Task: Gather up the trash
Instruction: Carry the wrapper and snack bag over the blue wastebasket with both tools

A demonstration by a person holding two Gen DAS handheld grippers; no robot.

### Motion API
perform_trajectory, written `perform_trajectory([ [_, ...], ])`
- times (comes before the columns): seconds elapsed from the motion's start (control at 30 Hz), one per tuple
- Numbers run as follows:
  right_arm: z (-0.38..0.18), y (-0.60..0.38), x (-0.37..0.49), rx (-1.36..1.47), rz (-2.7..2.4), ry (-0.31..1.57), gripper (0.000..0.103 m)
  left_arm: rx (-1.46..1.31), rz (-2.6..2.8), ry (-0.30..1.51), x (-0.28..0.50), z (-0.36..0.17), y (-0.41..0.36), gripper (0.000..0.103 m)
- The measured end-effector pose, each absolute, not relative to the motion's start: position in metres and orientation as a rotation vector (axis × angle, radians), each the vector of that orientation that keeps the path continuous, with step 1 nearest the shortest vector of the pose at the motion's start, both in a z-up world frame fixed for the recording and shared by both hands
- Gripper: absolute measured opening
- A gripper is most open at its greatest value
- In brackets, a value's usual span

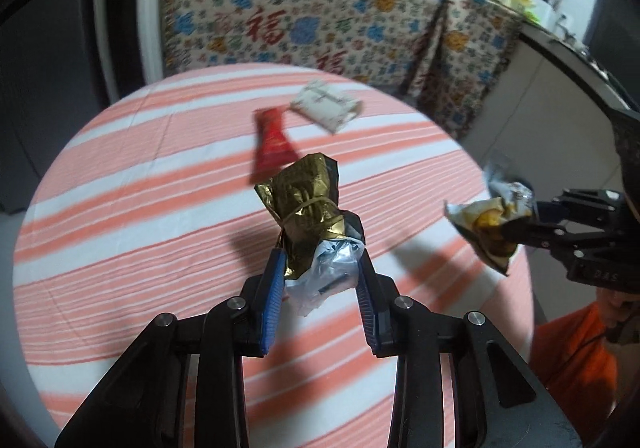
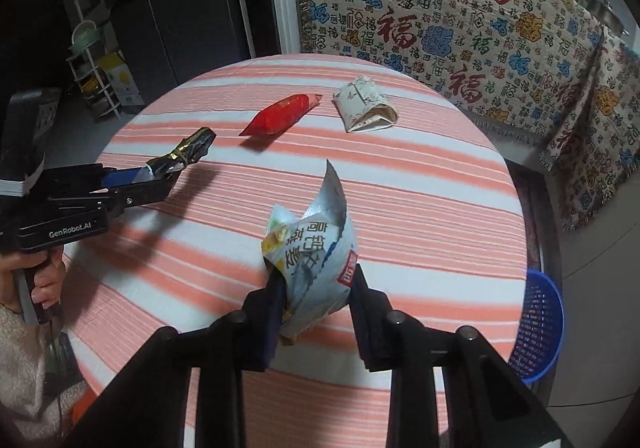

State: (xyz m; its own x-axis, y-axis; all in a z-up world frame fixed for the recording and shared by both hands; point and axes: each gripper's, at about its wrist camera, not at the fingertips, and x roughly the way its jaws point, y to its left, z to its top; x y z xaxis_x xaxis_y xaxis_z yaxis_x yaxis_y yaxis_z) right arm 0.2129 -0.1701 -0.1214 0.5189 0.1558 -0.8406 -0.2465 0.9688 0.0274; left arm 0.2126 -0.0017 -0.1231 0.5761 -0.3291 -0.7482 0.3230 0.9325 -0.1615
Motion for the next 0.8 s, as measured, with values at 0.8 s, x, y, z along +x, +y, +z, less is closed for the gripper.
perform_trajectory([
  [0.8, -0.062, -0.401, 0.178, 0.067, -0.153, 0.946, 0.031, 0.075, -0.772, 0.883, 0.235, -0.085, -0.275, 0.034],
])
